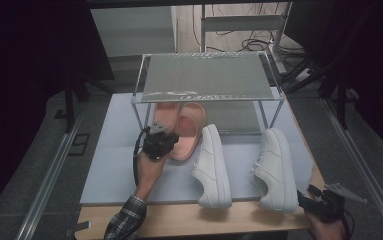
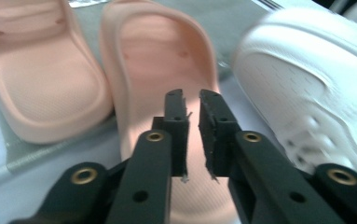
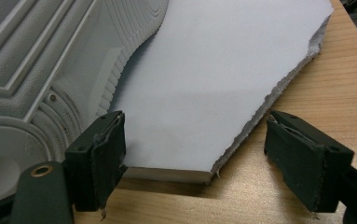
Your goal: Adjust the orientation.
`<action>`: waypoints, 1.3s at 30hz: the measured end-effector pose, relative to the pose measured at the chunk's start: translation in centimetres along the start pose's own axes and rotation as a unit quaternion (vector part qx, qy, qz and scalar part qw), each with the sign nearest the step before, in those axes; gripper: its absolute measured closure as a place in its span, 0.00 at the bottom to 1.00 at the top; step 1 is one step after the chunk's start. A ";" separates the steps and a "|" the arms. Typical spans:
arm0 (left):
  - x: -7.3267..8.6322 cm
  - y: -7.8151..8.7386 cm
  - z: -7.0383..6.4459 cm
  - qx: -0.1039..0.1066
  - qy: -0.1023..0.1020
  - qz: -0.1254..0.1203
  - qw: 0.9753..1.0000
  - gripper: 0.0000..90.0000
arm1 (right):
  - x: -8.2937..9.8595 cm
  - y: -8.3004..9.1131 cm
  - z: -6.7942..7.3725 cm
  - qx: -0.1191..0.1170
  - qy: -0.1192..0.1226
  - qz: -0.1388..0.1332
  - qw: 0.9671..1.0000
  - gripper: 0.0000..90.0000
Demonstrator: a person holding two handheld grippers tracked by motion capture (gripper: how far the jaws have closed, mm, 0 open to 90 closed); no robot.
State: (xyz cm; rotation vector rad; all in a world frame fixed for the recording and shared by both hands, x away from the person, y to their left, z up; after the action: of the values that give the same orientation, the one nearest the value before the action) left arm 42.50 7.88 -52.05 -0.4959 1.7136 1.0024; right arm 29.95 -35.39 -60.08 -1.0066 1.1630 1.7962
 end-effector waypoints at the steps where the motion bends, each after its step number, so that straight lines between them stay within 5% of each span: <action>1: 0.2 0.3 -0.1 0.006 -0.001 0.000 1.000 0.96 | 0.0 0.0 0.0 0.000 0.000 0.000 1.000 0.23; 11: 3.8 2.4 -1.3 0.027 -0.003 0.016 1.000 1.00 | 0.0 0.0 0.0 0.000 0.000 0.000 1.000 0.23; 21: 6.7 2.4 -2.5 0.032 -0.012 0.033 0.999 1.00 | 0.0 0.0 0.0 0.000 -0.001 0.000 1.000 0.23; 39: 6.1 -0.3 -2.9 0.011 -0.026 0.039 0.999 1.00 | 0.0 0.0 0.0 0.000 0.000 0.000 1.000 0.23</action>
State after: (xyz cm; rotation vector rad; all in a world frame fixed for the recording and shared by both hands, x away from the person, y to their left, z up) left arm 38.83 6.22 -57.49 -0.3874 1.7071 1.0413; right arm 29.94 -35.38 -60.08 -1.0063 1.1633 1.7954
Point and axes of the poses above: each handheld gripper's, and its own axes: y roughly backward along the jaws, x roughly out of its underside, z roughly to its left, the point moved 10 cm from there along -y, roughly forward along the jaws, and after that the axes turned 13 degrees about -z, right-handed, at the moved point
